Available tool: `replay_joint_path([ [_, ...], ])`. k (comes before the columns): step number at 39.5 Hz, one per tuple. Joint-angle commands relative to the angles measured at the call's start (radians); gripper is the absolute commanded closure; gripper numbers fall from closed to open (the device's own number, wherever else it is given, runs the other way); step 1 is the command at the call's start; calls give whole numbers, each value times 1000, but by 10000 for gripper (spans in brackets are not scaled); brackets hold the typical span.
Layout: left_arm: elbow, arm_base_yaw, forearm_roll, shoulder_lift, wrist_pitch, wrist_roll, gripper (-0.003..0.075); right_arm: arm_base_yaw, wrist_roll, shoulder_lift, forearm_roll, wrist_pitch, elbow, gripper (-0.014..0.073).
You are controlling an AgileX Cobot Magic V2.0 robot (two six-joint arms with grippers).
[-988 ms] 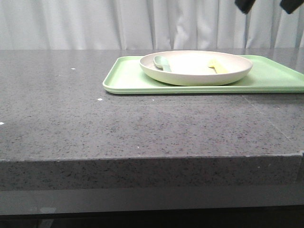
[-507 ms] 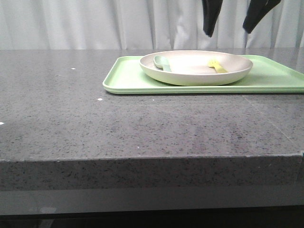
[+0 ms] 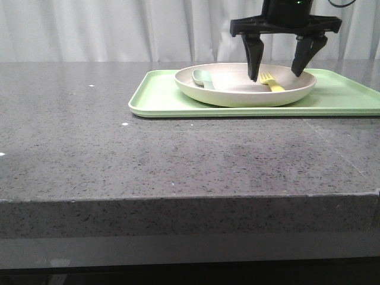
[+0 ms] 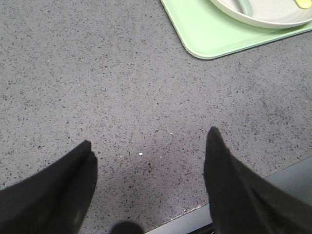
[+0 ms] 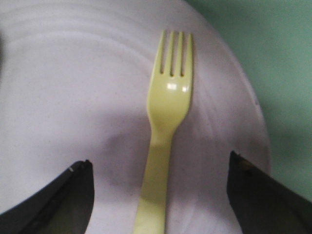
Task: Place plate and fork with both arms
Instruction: 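Lower the right gripper onto the yellow fork and grasp it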
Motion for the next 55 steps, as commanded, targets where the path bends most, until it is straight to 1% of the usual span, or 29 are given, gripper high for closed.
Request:
replay_joint_path([
  [1, -27, 3, -8, -11, -69, 2, 257, -6, 0, -44, -11, 53, -36, 15],
  [8, -27, 3, -8, -11, -69, 2, 257, -8, -14, -23, 46, 57, -36, 17],
  [11, -27, 3, -8, -11, -69, 2, 257, -10, -22, -15, 73, 61, -36, 45],
  [23, -27, 3, -8, -11, -69, 2, 257, -12, -28, -11, 73, 79, -36, 277],
  [26, -27, 3, -8, -11, -69, 2, 257, -12, -28, -11, 73, 80, -36, 321],
  [36, -27, 3, -8, -11, -69, 2, 257, -12, -29, -11, 73, 96, -44, 410],
  [40, -27, 3, -8, -11, -69, 2, 257, -12, -32, -11, 73, 96, -65, 432],
  [47, -27, 3, -8, -11, -67, 2, 257, -12, -38, -11, 76, 97, -102, 433],
  [55, -27, 3, -8, -11, -65, 2, 257, -12, -39, -12, 77, 97, -103, 433],
])
